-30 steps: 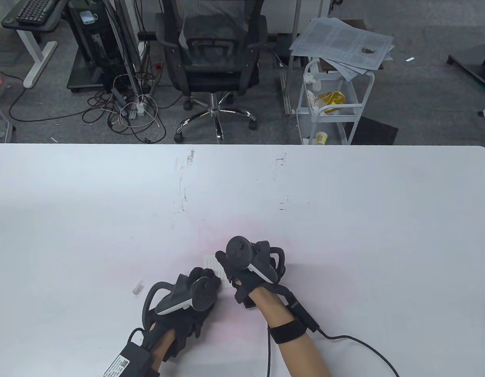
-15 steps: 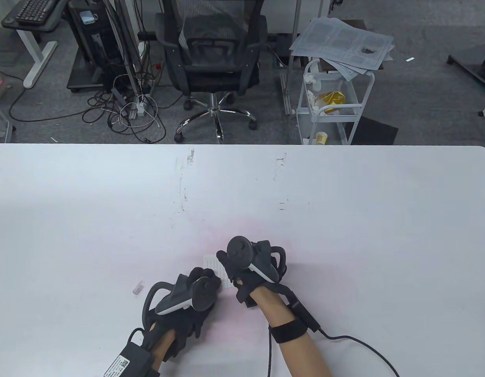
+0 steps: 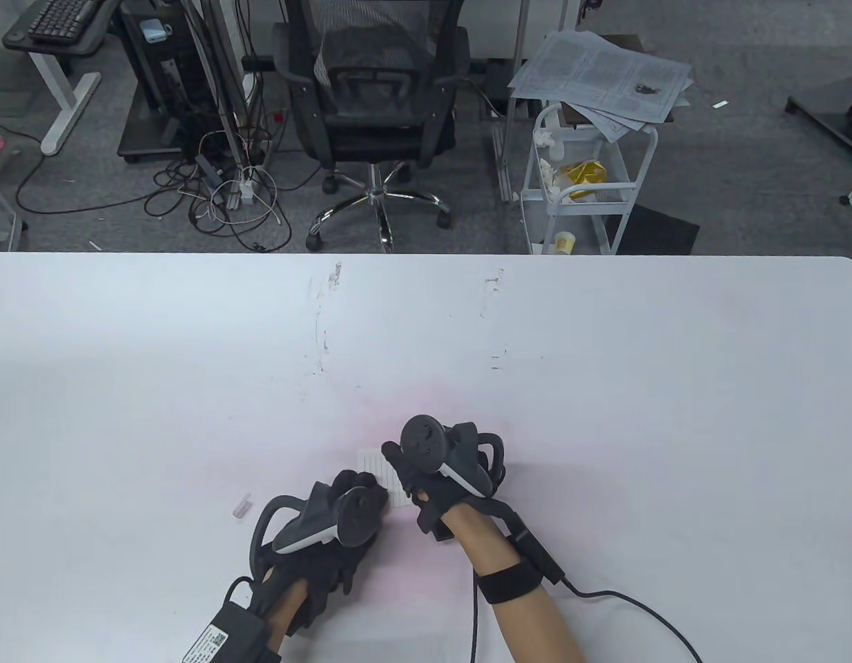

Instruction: Squeeze and apply correction pen on text

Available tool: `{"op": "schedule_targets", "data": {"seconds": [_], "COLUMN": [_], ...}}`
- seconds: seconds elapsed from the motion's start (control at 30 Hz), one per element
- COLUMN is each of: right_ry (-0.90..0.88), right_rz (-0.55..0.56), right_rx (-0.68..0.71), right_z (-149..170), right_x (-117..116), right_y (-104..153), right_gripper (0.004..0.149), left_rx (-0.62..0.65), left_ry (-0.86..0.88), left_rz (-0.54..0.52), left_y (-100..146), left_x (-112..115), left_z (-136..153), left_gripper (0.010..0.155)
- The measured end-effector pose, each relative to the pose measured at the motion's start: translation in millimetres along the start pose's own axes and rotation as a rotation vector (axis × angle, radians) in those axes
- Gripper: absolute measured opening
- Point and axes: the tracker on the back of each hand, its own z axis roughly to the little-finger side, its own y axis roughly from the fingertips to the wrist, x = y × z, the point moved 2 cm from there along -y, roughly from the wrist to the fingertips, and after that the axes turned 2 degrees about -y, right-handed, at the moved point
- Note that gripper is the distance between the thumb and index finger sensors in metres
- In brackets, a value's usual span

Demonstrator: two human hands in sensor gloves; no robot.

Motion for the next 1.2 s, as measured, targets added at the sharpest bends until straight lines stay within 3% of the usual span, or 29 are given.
{"op": "schedule_targets", "data": {"seconds": [0.53, 1.2], "right_ry": [0.002, 0.069], "right_rz": [0.011, 0.012], "right_rx": [0.04, -0.016], "right_z": [-16, -9], "right_x": [-6, 2], "right_y": [0, -1], "right_gripper": [0.04, 0.04], "left_rx": [0.0, 0.001], "left_ry": [0.002, 0.002], "left_rz": [0.001, 0.001], "left_y": [0, 0], "left_x": [0, 0], "left_z": [0, 0], "left_gripper": [0.063, 0.063]}}
